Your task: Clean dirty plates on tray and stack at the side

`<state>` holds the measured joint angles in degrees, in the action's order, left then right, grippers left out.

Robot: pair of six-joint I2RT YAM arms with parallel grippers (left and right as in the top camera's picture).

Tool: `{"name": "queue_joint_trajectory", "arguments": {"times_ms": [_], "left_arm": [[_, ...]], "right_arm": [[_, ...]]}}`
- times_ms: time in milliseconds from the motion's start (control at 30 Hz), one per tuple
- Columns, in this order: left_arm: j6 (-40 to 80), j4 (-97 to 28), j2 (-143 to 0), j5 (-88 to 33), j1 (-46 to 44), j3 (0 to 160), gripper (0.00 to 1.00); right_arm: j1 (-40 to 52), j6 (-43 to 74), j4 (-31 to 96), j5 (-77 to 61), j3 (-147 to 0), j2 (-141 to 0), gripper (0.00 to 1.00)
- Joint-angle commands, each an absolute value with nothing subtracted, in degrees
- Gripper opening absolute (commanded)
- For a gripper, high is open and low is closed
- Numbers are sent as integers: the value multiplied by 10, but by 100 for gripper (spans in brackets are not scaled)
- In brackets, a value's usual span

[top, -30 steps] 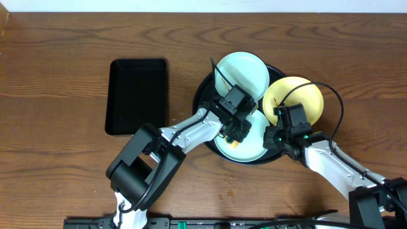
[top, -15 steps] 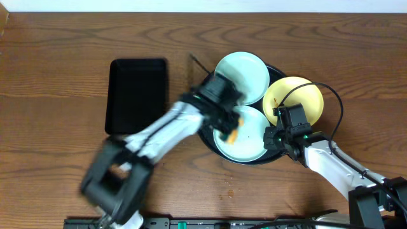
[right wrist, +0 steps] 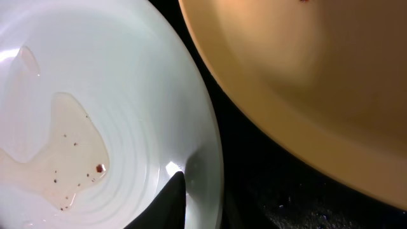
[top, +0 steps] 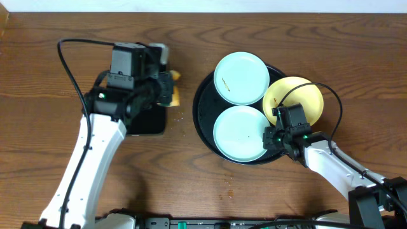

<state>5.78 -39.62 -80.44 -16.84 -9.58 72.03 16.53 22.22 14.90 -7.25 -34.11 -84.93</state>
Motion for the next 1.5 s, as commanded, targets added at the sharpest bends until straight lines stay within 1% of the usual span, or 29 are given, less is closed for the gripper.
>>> {"name": "queue_joint_trajectory", "arguments": {"times_ms": [0,167,233,333,567,600,633,667,733,767,800,833,867,1000,1167,1333,1467], "left_arm": [[53,-413,-836,-109,-70,713,8],[52,-406,-907,-104,-40,713,8],[52,-399,-935,-81,-29,713,8],[52,-382,-981,-39,-13,713,8],[50,-338,-1067,-36,-2,713,9],[50,-332,-1075,-35,-2,713,15],[50,-327,-1083,-33,-2,713,23],[50,-322,-1089,-33,-2,713,36],[48,-318,-1094,-33,-2,713,54],[48,-318,-1094,-33,-2,713,61],[48,-318,-1094,-33,-2,713,73],[48,-318,-1094,-34,-2,713,79],[48,-318,-1094,-34,-2,713,83],[48,-318,-1094,-34,-2,713,84],[48,-318,-1094,-34,-2,713,85],[48,-318,-1094,-34,-2,713,86],[48,-318,-1094,-34,-2,713,87]], "right_arm": [[169,220,154,-65,-334,-859,13],[169,220,158,-65,-332,-860,8],[169,220,159,-65,-332,-860,7],[169,220,159,-65,-332,-861,7],[169,220,158,-64,-332,-861,6],[169,220,158,-65,-332,-861,6],[169,220,158,-65,-332,-861,4],[169,220,158,-65,-332,-861,1],[169,218,157,-64,-332,-860,1],[169,211,156,-64,-333,-860,1],[169,206,156,-64,-335,-858,1],[169,205,157,-64,-339,-856,1],[169,205,162,-64,-345,-852,1],[169,200,194,-57,-379,-830,1],[169,168,253,-14,-442,-795,1],[179,122,332,88,-513,-774,1],[217,117,364,171,-562,-771,1]]}}
